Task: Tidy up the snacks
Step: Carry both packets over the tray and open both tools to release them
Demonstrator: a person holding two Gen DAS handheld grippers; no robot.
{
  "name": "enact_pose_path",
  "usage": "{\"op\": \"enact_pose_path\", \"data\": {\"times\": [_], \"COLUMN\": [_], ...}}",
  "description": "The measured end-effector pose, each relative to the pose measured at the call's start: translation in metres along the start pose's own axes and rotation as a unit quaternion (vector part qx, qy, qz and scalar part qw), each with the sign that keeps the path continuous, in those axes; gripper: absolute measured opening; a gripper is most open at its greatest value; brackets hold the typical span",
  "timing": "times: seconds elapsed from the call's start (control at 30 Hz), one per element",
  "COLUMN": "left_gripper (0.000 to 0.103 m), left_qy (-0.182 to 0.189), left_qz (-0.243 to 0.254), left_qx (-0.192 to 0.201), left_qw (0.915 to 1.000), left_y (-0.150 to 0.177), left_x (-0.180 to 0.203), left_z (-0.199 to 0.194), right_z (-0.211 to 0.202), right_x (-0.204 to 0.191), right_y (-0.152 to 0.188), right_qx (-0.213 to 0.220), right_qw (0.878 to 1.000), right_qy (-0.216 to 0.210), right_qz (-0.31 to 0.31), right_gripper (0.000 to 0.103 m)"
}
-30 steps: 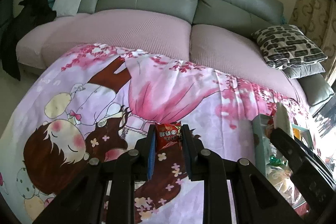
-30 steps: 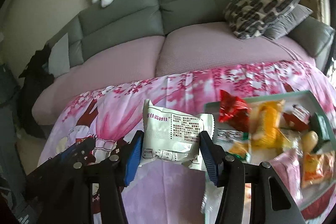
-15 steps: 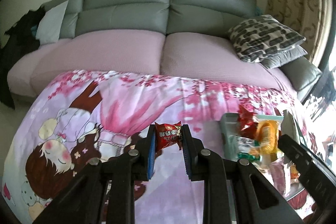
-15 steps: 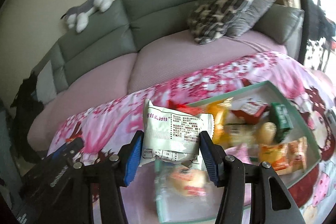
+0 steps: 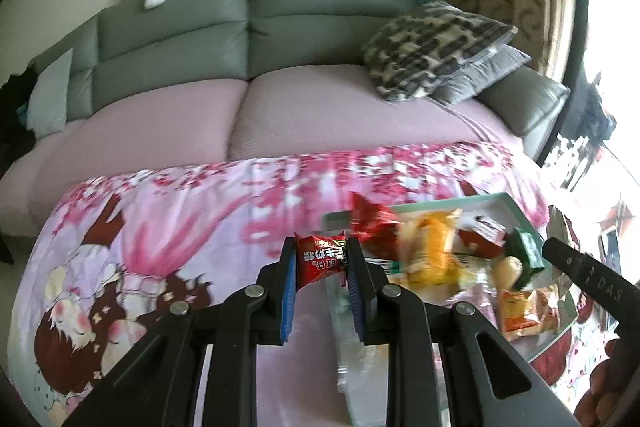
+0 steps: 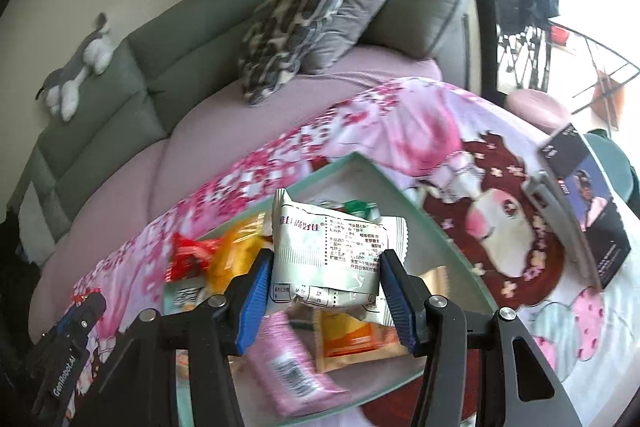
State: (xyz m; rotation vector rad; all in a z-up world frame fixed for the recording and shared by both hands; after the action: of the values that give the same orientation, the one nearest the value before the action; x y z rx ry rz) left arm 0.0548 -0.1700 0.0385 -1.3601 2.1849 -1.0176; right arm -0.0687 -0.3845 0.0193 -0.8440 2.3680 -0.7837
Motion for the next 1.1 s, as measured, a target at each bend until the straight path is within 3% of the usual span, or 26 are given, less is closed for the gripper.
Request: {"op": "enact_pose_path", "data": {"times": [0.43, 1.1], "left_gripper": [0.024, 0.025], "left_qy": [0.036, 0.035], "left_qz": [0.074, 0.063], "left_qx": [-0.025, -0.058], "left_qw": [0.9963, 0.9957], "left_y": [0.012, 0.026], "left_x": [0.082, 0.076], "left_z": [0.022, 0.051], "right_z": [0.010, 0.030], "right_x": [0.021, -0.008], "right_y": [-0.003, 0.014], "right_qx": [-0.015, -0.054], "right_qw": [1.000, 0.998], "right_qy": [0.001, -0.004], "right_qz": [0.005, -0.039], "right_gripper": [0.057, 0.058]}}
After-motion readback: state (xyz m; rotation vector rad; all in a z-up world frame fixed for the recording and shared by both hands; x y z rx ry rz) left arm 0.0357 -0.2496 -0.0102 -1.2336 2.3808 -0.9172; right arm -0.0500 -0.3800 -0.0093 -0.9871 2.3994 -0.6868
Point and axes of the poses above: each gripper's, at about its wrist camera, not at the fingertips, and z roughly the way its jaws point, x to its right, y to its underside, the point moved 4 cm from there along z, roughly the way its jaws point, and after that the axes turned 2 degrees about y, right-handed, at the moved point
